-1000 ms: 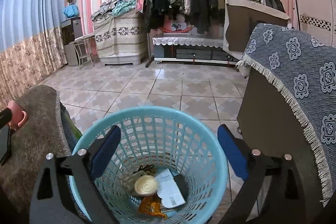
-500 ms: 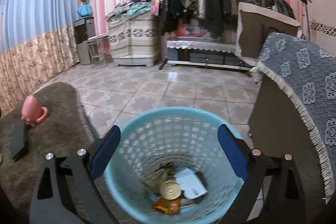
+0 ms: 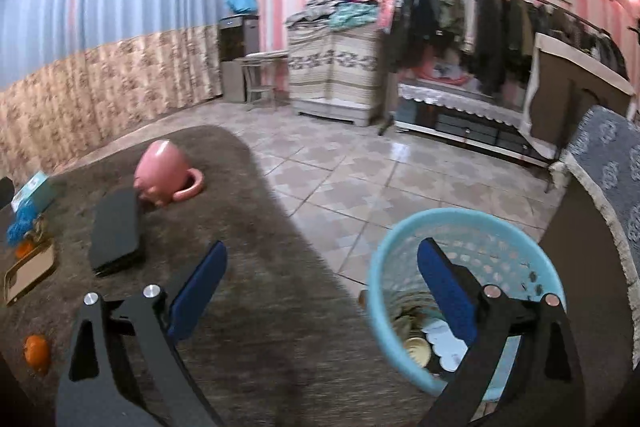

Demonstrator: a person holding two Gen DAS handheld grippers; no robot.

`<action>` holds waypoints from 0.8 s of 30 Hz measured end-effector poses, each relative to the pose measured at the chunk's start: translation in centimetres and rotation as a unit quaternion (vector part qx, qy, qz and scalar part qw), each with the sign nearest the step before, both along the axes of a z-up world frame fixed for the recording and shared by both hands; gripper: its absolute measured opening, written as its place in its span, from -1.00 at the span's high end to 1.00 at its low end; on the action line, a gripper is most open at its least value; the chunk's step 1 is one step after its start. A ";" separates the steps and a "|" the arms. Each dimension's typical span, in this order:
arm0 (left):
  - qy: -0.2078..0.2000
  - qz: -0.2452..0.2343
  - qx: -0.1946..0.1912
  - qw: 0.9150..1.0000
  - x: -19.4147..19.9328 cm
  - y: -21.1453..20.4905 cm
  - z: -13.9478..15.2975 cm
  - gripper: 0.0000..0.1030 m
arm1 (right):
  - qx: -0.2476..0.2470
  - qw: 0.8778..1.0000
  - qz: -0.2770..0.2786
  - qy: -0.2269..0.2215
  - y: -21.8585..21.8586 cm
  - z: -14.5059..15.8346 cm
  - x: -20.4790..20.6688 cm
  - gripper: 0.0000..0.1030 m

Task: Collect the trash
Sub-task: 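Move both tools back toward the blue bag and brown cloth, then grasp the blue plastic bag with the left tool while the right tool grasps the crumpled brown cloth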

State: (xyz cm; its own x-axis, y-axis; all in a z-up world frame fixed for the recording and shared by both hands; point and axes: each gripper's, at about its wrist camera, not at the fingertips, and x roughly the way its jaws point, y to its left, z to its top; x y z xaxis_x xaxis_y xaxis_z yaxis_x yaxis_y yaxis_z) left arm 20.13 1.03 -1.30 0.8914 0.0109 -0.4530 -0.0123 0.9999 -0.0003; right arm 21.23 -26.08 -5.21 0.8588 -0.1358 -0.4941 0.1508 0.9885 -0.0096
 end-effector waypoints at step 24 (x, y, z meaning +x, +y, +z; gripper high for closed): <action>0.082 0.156 -0.006 0.984 1.6 17.9 -6.9 -0.89 | -0.020 0.993 0.115 0.032 8.5 -2.2 2.5 -0.92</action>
